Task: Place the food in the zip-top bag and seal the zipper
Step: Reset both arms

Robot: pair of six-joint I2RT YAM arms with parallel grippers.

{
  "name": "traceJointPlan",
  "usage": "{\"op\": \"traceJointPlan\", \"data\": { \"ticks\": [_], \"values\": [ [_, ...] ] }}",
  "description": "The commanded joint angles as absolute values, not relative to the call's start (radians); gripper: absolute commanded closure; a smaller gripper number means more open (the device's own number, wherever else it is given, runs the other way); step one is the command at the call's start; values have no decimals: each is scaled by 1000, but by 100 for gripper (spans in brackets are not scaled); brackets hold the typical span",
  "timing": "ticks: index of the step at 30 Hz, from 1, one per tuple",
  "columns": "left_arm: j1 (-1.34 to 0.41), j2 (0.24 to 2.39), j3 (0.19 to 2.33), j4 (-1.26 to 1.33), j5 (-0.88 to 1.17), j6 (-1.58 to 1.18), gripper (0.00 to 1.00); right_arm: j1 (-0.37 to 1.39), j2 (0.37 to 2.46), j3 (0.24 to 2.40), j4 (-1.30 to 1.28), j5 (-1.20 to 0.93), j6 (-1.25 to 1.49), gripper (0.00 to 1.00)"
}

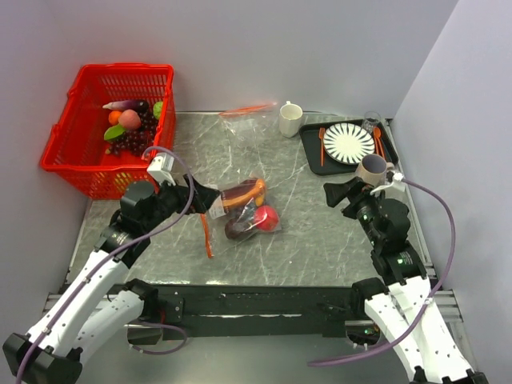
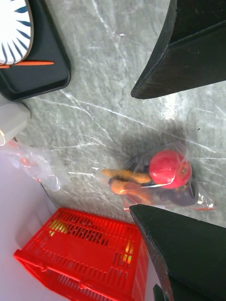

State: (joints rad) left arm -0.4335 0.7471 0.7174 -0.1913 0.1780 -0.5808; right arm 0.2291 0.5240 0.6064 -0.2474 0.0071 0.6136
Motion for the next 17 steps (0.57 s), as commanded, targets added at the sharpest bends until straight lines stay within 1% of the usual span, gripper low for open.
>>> {"op": "traceJointPlan", "data": {
  "ticks": [1,7,17],
  "values": [
    [-436,698,686,-106,176,-607,1,229,482,565,-225,29,637,0],
    [-436,672,649,-91,173,-623,1,229,442,522,-224,26,635,0],
    [-436,676,650,-86,170,-620,1,229,465,545,-242,31,626,0]
  ]
}}
